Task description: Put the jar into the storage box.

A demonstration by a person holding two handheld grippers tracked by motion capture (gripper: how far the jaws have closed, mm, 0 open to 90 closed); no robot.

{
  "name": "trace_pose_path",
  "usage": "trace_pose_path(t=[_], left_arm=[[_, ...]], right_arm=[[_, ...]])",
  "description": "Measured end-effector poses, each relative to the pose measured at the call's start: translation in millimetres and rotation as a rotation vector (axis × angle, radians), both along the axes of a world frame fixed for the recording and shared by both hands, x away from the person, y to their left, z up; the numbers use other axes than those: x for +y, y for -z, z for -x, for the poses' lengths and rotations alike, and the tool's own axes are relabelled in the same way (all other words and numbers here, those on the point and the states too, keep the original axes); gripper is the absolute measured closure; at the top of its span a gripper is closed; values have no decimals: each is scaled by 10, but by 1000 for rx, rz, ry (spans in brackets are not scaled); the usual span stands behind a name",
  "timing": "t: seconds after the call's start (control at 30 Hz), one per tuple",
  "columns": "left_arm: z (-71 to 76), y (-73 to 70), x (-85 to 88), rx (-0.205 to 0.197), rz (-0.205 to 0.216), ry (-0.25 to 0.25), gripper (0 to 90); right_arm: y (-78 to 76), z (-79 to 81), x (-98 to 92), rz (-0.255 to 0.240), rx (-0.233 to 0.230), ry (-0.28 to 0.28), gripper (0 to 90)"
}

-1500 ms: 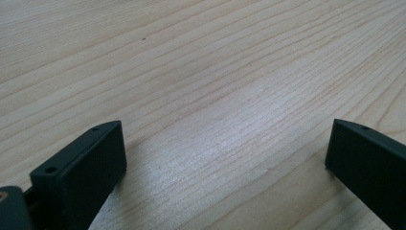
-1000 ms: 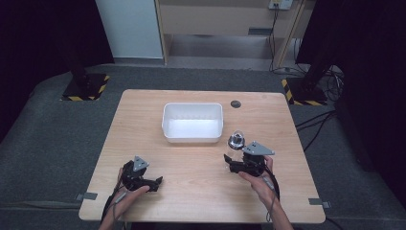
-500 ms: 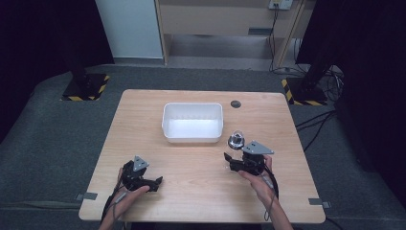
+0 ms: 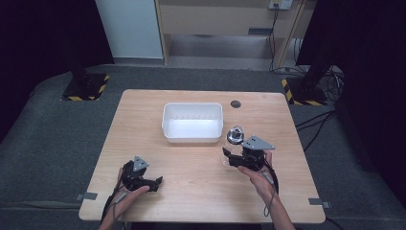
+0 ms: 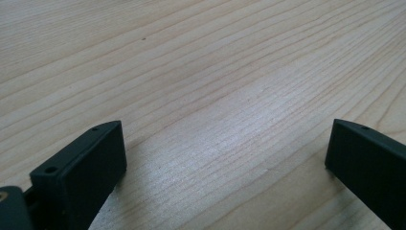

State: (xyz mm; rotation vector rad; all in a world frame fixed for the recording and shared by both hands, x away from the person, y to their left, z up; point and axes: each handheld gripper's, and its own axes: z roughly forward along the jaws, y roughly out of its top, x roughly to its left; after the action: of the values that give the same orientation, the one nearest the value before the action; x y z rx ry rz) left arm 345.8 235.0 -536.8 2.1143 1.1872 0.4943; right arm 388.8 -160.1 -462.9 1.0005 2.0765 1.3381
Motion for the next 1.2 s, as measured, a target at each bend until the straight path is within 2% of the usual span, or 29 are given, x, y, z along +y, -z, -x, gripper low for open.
trace_pose_path(t=[0.27,0.7,1.2], left_arm=[[0,1,0,-1,1,0,0],[0,1,0,-1,1,0,0],[0,2,-1,-1,2,-1,0]], right_arm=[[-123,-34,132,0,-14,-42,313],[-265,-107,483,-2,-10,-137,312],[-359,-260,739,-6,-1,-175,313]])
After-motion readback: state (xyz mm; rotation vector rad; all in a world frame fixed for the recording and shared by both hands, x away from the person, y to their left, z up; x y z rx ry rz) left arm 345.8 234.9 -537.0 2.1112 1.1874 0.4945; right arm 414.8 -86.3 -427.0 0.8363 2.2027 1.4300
